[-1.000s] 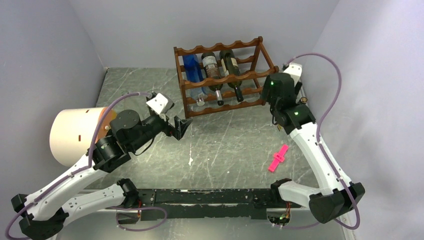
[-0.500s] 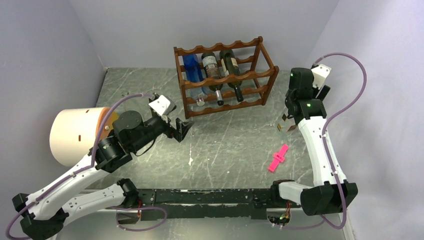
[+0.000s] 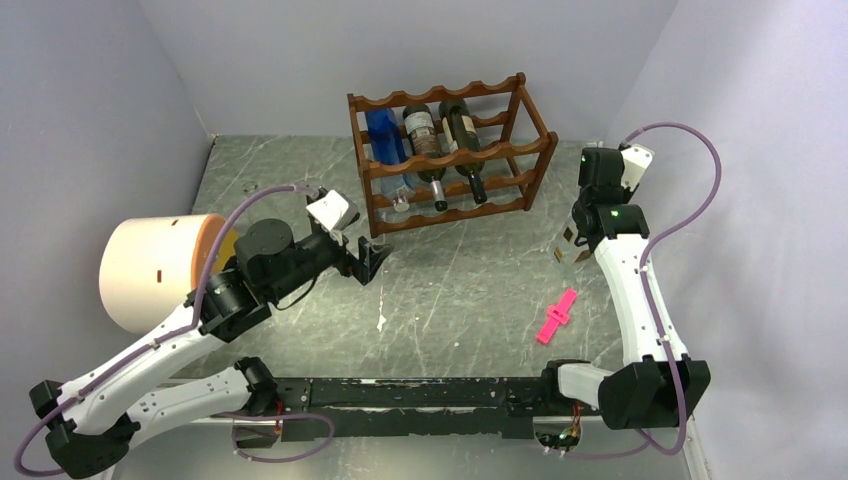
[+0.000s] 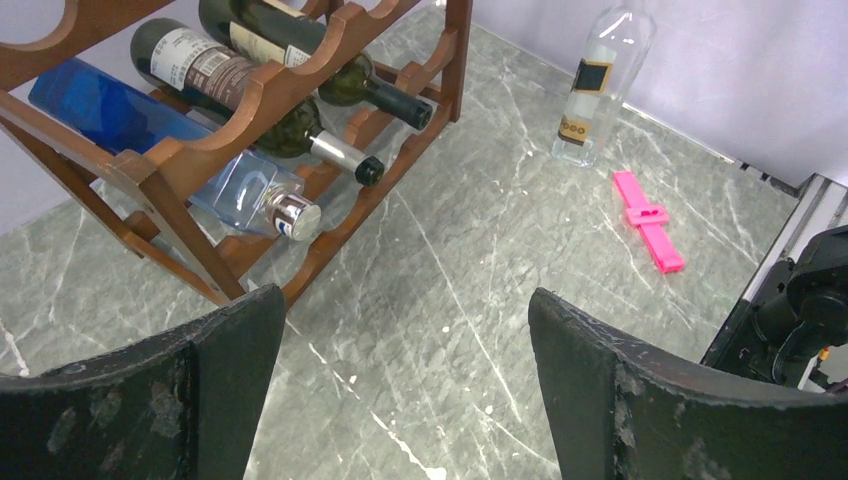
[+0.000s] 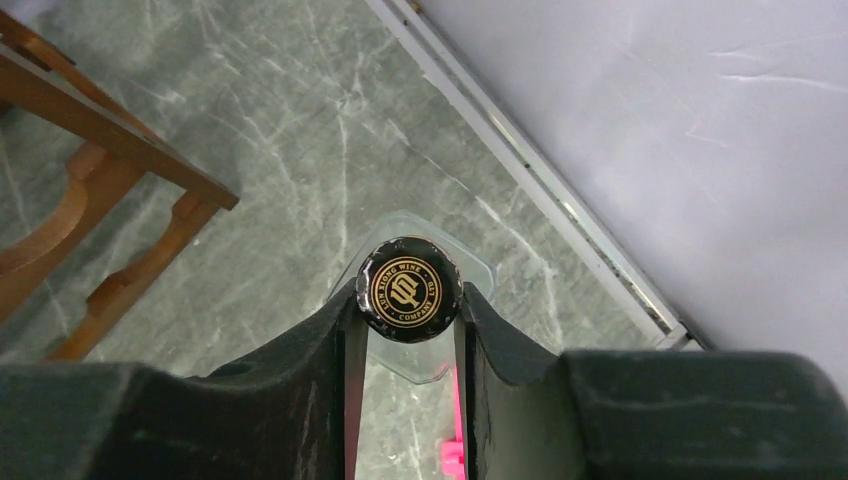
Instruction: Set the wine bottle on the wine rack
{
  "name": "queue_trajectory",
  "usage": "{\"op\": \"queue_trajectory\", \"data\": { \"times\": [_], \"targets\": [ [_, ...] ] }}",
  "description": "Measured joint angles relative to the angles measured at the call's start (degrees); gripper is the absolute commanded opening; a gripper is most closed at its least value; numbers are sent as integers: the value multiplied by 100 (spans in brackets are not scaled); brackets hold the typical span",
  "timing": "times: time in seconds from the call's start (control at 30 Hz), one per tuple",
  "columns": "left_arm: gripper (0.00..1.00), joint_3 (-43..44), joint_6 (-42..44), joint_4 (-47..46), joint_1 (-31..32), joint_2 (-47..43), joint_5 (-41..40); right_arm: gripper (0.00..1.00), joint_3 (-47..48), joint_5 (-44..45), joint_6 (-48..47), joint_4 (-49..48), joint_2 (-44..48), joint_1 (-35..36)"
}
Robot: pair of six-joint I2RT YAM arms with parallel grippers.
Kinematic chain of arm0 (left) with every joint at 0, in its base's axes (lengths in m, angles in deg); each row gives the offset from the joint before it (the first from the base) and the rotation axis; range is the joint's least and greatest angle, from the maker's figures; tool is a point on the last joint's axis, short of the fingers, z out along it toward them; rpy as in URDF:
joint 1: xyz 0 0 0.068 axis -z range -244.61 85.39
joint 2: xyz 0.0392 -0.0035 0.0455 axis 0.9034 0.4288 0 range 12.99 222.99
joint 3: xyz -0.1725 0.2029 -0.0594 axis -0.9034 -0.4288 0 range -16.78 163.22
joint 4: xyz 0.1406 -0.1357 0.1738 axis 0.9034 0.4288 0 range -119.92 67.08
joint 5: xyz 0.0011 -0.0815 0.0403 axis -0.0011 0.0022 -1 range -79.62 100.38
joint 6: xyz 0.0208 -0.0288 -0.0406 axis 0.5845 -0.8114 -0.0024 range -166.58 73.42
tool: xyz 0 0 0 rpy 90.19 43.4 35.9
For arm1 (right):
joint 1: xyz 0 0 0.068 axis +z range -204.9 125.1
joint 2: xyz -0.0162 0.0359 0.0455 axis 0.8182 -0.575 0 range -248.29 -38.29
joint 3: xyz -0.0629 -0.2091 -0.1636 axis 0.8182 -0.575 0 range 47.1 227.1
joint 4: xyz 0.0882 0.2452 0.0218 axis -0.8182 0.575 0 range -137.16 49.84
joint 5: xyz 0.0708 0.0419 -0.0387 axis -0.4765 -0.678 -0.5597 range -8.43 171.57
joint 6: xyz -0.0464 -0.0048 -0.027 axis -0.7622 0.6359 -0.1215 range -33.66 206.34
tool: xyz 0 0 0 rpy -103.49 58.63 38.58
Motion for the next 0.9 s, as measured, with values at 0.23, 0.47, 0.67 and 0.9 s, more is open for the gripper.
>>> {"op": "queue_trajectory", "data": {
  "times": [0.23, 0.47, 0.67, 0.9],
  "targets": [
    [95, -94, -33, -173, 0, -59, 127, 3, 2, -203, -114, -68, 0, -9],
    [95, -94, -101, -258, 0, 37, 243, 0, 177, -903, -315, 212, 63, -48],
    [95, -122, -127, -463, 0, 372, 476, 0, 321, -2181, -490, 632, 313, -39],
    [95, -199, -144, -1003, 0, 881, 1283, 0, 291, -3713, -940, 911, 929, -39]
  ]
}}
